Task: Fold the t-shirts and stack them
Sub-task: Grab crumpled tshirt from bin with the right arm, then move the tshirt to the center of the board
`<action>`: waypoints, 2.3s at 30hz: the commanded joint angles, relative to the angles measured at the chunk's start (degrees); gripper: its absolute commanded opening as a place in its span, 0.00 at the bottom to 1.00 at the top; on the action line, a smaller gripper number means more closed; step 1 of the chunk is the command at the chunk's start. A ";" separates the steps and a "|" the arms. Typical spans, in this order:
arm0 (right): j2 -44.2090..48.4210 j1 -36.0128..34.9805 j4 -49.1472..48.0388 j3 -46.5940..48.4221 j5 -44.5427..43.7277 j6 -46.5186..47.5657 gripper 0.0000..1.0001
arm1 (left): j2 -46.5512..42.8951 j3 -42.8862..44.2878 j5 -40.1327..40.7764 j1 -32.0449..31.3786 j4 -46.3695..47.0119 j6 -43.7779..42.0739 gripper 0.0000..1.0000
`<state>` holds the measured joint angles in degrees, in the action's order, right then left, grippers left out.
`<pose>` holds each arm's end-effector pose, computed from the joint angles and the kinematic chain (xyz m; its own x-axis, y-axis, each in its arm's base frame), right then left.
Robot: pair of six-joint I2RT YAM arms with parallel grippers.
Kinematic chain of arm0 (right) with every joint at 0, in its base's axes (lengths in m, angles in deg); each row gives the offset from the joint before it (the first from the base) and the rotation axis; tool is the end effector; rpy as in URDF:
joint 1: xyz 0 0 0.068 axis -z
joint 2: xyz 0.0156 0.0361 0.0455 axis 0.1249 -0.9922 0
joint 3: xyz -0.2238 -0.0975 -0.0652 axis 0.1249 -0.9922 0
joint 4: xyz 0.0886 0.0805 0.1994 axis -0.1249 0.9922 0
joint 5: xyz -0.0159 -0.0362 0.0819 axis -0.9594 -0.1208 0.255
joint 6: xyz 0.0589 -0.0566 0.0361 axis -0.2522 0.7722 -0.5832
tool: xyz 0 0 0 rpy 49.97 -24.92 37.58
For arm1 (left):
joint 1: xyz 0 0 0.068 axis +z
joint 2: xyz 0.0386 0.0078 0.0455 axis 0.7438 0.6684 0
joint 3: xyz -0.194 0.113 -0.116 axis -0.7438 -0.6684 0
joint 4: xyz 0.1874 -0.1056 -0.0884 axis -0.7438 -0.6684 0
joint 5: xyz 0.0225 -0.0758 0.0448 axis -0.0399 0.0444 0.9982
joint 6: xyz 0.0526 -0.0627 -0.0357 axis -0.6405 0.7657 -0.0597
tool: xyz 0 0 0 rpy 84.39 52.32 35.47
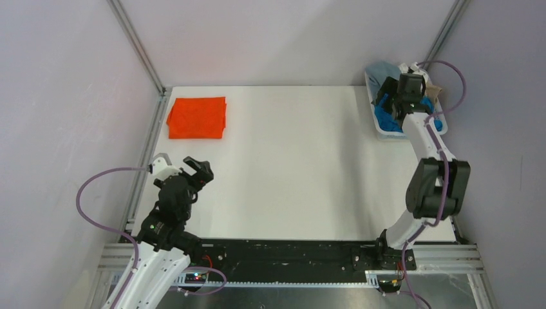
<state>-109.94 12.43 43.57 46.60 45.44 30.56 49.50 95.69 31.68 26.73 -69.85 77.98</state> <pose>0.3883 -0.0462 0.2775 -0.4293 0.3634 -0.8268 0.3600 0.9084 0.2123 0.1374 -0.0113 0.2370 -0.1691 -0.5405 -0.8242 -0.2980 0.8251 -0.4800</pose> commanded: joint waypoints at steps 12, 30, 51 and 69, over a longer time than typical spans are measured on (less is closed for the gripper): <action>-18.49 0.19 1.77 14.44 0.00 -2.15 0.52 | 1.68 -0.30 2.31 0.04 1.03 -0.82 1.00; 3.53 0.36 5.36 15.95 -11.27 5.39 0.00 | 1.02 -0.05 0.23 0.03 1.03 -1.18 1.00; 6.60 0.63 3.73 27.64 -10.72 13.64 0.00 | -0.05 -0.10 1.15 0.03 1.03 -1.06 1.00; 7.22 -11.39 -21.65 49.84 -8.50 24.24 0.00 | 0.54 -0.31 0.78 0.04 1.06 -0.57 1.00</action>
<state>-110.14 7.47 44.34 93.94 35.47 47.28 50.09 95.67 31.81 26.73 -69.93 77.48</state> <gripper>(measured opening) 0.038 0.996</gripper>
